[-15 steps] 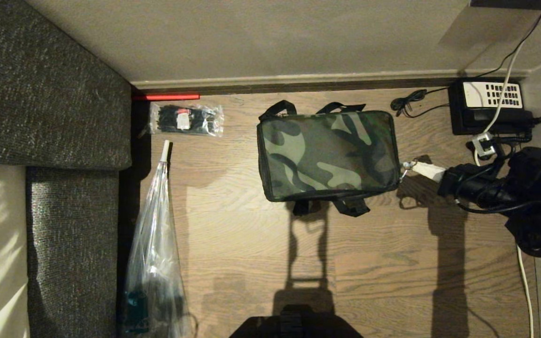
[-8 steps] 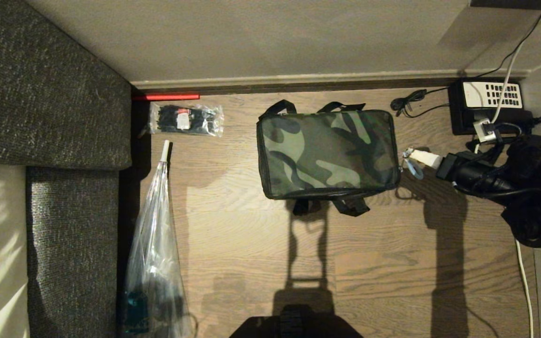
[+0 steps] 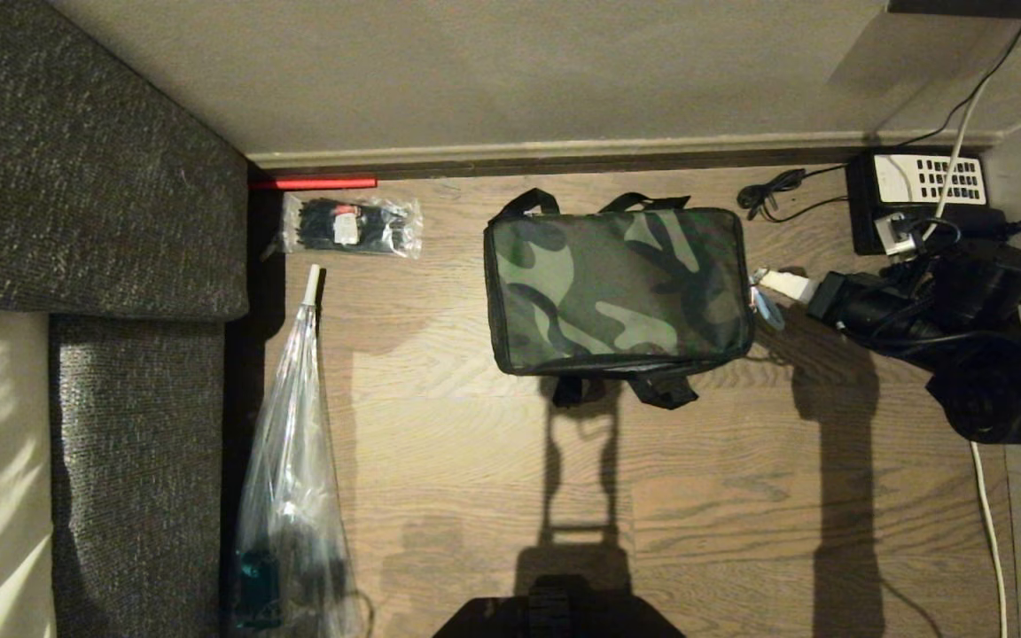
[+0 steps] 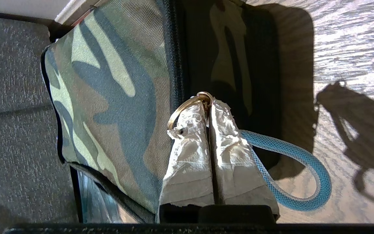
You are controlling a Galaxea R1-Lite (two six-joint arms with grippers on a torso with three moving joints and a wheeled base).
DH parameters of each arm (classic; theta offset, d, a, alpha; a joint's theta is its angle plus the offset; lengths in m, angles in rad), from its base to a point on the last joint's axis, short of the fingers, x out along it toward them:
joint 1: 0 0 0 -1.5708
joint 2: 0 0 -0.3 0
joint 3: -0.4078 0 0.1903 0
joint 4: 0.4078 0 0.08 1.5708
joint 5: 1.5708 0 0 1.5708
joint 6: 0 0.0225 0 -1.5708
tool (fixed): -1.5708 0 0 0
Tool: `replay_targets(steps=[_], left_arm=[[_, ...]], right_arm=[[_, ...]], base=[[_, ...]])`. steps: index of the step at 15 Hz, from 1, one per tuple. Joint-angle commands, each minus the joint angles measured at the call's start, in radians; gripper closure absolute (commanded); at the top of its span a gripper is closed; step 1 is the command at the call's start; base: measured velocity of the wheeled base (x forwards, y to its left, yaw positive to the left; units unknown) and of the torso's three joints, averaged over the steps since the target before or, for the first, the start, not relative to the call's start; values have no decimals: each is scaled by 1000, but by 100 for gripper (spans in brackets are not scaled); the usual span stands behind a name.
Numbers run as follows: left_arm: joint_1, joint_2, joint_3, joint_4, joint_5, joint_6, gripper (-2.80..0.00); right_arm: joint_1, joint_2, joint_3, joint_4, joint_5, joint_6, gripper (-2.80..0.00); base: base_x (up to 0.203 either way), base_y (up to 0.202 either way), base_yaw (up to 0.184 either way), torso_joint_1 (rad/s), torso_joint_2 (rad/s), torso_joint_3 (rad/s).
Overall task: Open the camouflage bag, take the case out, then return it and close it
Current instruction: Open the top of the storage box
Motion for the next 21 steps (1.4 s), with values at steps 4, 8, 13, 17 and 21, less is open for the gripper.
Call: replay_targets(steps=[4, 8, 13, 17, 21], left_arm=[[0, -2, 0, 0, 1, 0, 0], [0, -1, 0, 0, 1, 0, 0], [0, -2, 0, 0, 1, 0, 0], [0, -2, 0, 0, 1, 0, 0], [0, -2, 0, 0, 1, 0, 0]], right_arm=[[1, 26, -169, 67, 7, 91, 0], [6, 49, -260, 99, 7, 128, 0], [17, 95, -370, 103, 10, 189, 0], [31, 125, -434, 107, 8, 195, 0], [45, 135, -482, 107, 9, 240, 0]], base=[[0, 0, 0, 0, 0, 0], [0, 0, 0, 0, 0, 0], [0, 0, 0, 0, 0, 0], [0, 0, 0, 0, 0, 0], [0, 0, 0, 0, 0, 0]])
